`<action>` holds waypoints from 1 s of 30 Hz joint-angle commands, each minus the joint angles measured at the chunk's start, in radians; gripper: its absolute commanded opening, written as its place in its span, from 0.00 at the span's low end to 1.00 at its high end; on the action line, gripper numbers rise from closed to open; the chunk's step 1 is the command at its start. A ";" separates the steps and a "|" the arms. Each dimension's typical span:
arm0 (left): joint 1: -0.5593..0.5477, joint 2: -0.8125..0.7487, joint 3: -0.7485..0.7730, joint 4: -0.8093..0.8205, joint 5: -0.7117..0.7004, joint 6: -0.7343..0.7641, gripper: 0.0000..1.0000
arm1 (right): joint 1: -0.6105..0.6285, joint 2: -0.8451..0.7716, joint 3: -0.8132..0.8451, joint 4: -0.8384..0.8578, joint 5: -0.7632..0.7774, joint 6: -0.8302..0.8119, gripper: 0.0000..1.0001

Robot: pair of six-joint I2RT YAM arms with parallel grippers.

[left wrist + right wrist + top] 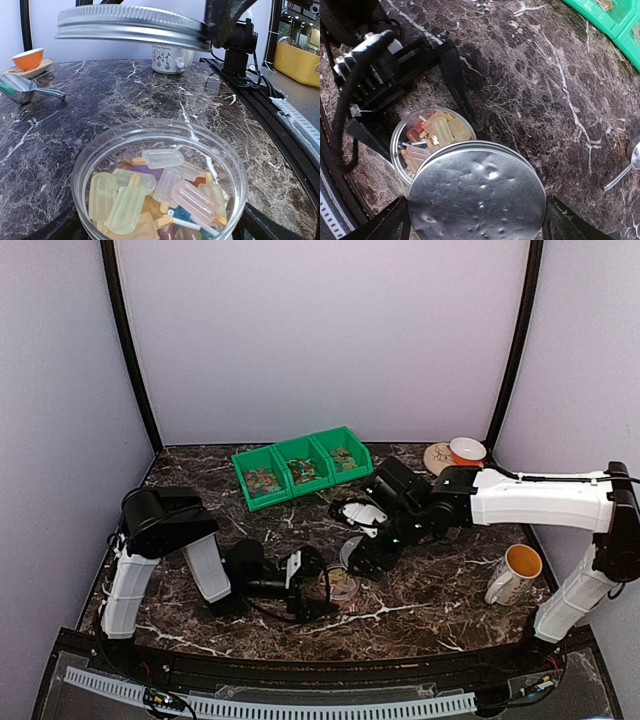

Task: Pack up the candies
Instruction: Move the packing bottle to the center of the board, then place the bottle lid on the packing bottle.

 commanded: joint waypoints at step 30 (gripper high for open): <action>-0.022 0.147 -0.018 -0.082 -0.106 -0.025 0.95 | 0.082 0.192 0.142 -0.016 -0.071 -0.055 0.88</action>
